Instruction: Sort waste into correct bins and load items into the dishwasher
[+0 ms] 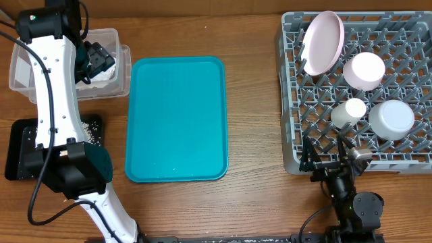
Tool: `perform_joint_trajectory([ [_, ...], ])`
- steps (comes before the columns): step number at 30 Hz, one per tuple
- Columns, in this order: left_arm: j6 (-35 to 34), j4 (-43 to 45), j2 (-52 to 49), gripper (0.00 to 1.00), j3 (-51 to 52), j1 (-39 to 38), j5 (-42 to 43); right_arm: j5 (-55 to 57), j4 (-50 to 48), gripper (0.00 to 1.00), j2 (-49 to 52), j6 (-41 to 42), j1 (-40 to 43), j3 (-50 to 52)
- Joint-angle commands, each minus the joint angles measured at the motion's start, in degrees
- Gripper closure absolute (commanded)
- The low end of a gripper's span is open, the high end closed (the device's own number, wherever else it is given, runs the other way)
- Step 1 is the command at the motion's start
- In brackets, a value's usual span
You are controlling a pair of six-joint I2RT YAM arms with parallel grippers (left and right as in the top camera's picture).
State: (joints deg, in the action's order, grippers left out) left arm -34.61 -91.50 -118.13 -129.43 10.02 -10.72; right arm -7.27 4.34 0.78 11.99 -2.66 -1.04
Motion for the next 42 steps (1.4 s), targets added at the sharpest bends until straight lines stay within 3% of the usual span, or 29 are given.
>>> perform_joint_trajectory([
  [1,-0.5,0.1,0.5,0.00,-0.1,0.1,0.1,-0.3,-0.2,0.00,-0.6,-0.3,0.2,0.6],
  [6,-0.5,0.0,0.5,0.00,-0.1,0.1,0.1,6.6,0.4,0.00,-0.6,-0.3,0.2,0.6],
  [19,-0.5,0.1,0.5,0.00,-0.1,0.1,0.1,7.2,0.5,0.00,-0.6,-0.5,0.2,0.6],
  [27,-0.5,0.1,0.5,0.00,-0.1,0.0,0.1,7.3,0.5,0.00,-0.6,-8.0,0.2,0.6],
  [42,-0.5,0.0,0.5,0.00,-0.1,0.0,0.1,7.2,0.5,0.00,-0.6,-7.9,0.1,0.6],
])
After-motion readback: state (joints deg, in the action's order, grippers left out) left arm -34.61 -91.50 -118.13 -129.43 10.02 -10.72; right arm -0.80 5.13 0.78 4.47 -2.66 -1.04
